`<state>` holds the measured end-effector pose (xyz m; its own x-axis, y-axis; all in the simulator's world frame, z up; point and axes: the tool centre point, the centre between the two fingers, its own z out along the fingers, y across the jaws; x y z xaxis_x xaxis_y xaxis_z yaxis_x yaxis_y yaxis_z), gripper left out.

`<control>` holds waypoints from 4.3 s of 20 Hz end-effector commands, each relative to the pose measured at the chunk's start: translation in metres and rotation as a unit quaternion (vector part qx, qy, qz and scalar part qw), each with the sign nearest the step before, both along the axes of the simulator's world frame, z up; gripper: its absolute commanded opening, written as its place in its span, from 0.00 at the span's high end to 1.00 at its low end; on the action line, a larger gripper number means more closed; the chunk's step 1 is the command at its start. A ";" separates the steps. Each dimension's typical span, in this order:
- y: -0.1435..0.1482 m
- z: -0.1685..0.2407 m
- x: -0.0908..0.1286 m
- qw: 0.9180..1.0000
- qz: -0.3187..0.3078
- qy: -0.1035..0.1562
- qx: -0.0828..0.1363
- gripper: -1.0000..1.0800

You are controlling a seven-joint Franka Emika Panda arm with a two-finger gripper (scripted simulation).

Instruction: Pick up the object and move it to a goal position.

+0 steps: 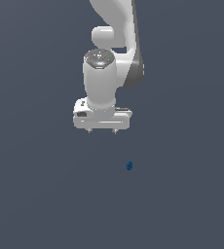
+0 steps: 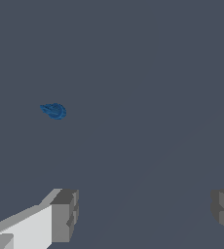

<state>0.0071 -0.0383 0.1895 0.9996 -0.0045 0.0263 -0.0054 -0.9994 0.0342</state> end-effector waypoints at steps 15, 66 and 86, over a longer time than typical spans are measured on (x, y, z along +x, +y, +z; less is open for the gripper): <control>0.036 -0.007 0.002 0.999 0.044 0.003 0.003 0.04; 0.122 -0.147 0.077 0.972 0.234 0.017 0.014 0.04; 0.102 -0.128 0.072 0.972 0.234 0.017 0.014 1.00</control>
<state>0.0802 0.0701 0.0554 0.8919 0.4523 -0.0012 0.4523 -0.8919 -0.0008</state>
